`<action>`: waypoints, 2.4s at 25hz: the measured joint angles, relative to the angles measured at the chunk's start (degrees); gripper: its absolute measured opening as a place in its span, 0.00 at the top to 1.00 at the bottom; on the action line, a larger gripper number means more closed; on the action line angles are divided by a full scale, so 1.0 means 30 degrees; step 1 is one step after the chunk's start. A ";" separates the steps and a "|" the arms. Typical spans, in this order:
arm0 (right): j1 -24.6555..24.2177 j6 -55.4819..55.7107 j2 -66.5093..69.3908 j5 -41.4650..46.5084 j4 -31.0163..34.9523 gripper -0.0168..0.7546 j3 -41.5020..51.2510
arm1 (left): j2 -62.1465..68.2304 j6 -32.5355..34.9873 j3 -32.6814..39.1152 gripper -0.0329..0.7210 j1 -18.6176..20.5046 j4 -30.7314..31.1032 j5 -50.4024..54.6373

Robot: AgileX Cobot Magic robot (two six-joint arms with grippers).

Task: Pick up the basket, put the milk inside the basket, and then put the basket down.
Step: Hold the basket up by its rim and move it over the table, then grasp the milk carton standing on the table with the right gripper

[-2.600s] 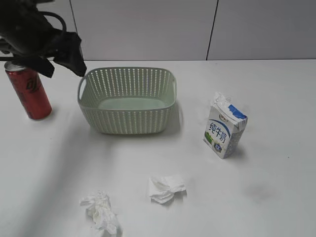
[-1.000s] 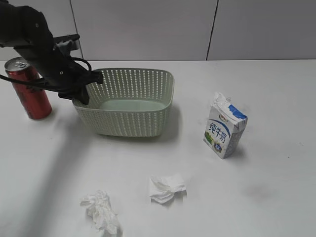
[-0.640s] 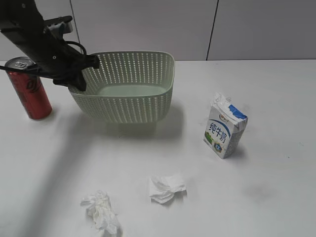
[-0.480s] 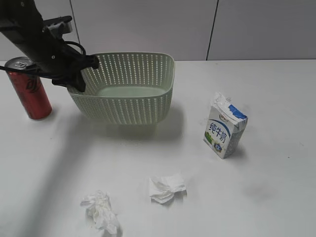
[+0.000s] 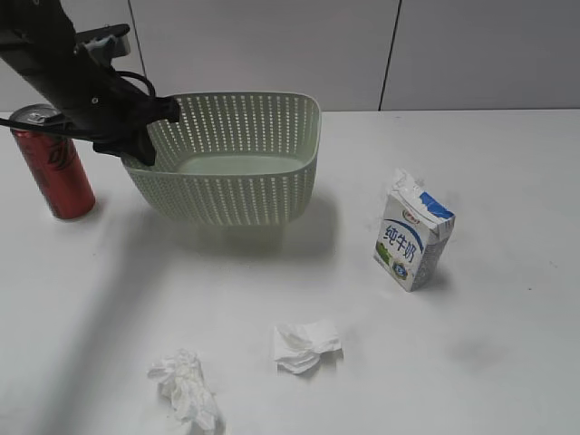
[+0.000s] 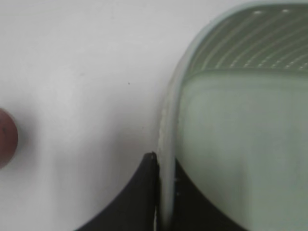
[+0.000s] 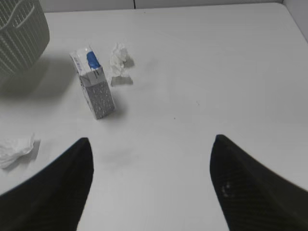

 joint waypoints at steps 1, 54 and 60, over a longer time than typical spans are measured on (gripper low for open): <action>0.0000 0.0000 0.0121 -0.0395 0.0000 0.23 -0.0139 | 0.0000 0.0000 0.0000 0.95 0.0000 0.0000 0.0000; 0.2568 -0.7383 3.2706 -1.0701 0.4369 0.98 -0.7405 | 0.0000 -0.0004 0.0000 0.95 0.0000 0.0000 0.0288; 0.2568 -0.7383 3.2706 -1.0725 0.4414 0.98 -0.7419 | 0.0000 -0.0004 0.0000 0.95 0.0000 0.0000 0.0307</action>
